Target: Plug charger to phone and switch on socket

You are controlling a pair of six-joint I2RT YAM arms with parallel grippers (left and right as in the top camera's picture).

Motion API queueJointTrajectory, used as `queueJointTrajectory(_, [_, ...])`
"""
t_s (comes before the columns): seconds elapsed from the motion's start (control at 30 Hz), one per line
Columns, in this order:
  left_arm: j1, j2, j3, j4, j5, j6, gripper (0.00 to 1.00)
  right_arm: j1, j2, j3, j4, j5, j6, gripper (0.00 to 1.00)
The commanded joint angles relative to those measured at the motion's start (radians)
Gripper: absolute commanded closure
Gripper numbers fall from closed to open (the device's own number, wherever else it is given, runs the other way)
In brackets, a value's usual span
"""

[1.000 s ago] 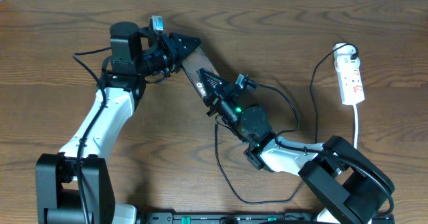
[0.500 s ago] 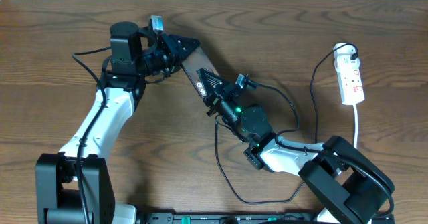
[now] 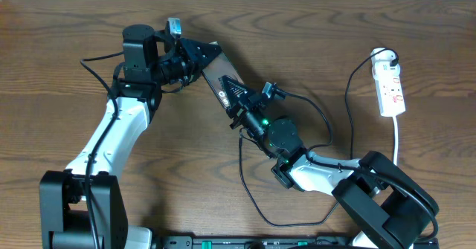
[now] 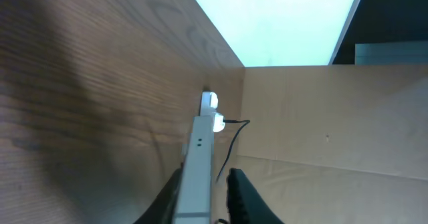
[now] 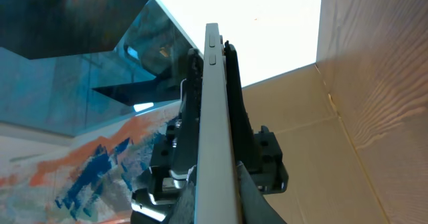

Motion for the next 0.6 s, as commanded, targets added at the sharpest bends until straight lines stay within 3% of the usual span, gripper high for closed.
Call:
queueJointTrajectory(0.0, [-0.004, -0.013, -0.008, 0.001, 0.002, 0.026, 0.85, 0.01, -0.005, 0.013, 0.011, 0.012, 0.005, 0.99])
queueJointTrajectory(0.23, [-0.004, -0.013, -0.008, 0.001, 0.002, 0.026, 0.92, 0.014, -0.005, 0.013, 0.01, 0.012, 0.005, 0.99])
queueJointTrajectory(0.57, [-0.024, -0.013, -0.008, 0.001, 0.001, 0.039, 0.93, 0.014, -0.005, 0.013, 0.01, 0.012, 0.005, 0.99])
